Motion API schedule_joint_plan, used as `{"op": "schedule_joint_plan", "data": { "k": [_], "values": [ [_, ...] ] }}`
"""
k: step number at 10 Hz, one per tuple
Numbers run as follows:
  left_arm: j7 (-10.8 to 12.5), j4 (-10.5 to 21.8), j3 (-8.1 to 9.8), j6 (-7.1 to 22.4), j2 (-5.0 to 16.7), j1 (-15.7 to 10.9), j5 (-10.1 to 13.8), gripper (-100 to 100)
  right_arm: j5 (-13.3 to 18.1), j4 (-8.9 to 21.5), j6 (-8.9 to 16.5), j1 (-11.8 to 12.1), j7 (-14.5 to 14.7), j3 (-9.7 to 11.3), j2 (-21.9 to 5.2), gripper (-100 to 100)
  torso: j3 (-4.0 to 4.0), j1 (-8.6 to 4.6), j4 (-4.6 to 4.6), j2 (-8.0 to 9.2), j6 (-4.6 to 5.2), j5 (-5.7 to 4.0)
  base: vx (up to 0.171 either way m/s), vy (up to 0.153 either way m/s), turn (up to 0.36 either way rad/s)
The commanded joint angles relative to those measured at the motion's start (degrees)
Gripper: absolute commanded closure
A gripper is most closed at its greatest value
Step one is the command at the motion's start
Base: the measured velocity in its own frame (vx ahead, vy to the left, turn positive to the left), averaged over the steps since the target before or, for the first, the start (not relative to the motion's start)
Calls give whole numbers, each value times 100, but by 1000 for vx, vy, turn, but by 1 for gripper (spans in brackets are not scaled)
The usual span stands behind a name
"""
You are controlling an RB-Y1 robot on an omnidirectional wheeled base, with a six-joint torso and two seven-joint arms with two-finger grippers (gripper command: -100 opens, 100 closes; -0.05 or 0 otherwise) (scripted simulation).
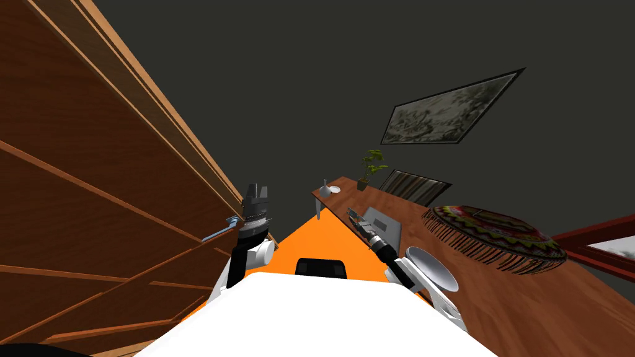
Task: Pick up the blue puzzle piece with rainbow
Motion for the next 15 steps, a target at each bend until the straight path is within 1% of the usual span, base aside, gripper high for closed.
{"op": "schedule_joint_plan", "data": {
  "k": [1, 2, 3, 4, 6, 7, 8, 12, 15],
  "values": [
    [0, 0, 0, 0, 0, 0, 0, 0, 210, 286, 71, -68, 203, 53, -210, -100, 0, 0, 0, 0, 0, 0, -2, 48, 133],
    [0, 0, 0, 0, 0, 0, 0, 0, 210, 318, 71, -68, 203, 53, -210, -100, 0, 3, 0, -1, 0, 1, 0, 31, 25],
    [0, 0, 0, 0, 0, 0, 0, 0, 338, 498, 117, -126, 312, 82, -369, -100, -1, 0, 0, -1, 2, 0, 5, 30, 52],
    [0, 0, 0, 0, 0, 0, 0, 0, 338, 524, 117, -126, 312, 82, -369, -100, -1, -1, -1, -2, 1, 0, 6, 24, 38],
    [0, 0, 0, 0, 0, 0, 0, 0, 580, 919, 208, -248, 515, 142, -678, -100, -3, -3, -1, -5, 1, -1, 12, 36, 79],
    [0, 0, 0, 0, 0, 0, 0, 0, 693, 1071, 252, -311, 608, 172, -827, -100, -4, 1, -1, -6, 1, 1, 11, 46, 110],
    [0, 0, 0, 0, 0, 0, 0, 0, 693, 1108, 252, -311, 608, 172, -827, -100, -3, 3, -1, -5, 1, 1, 11, 35, 31],
    [0, 0, 0, 0, 0, 1, 0, 0, 1090, 1791, 417, -575, 917, 287, -1371, -100, -7, 6, -2, -12, 1, 2, 25, 46, 71],
    [0, 0, 0, 0, 0, 1, 0, 0, 1321, 2211, 524, -769, 1081, 364, -1712, -100, -10, 2, -4, -18, 1, 1, 42, 42, 53]
  ]
}}
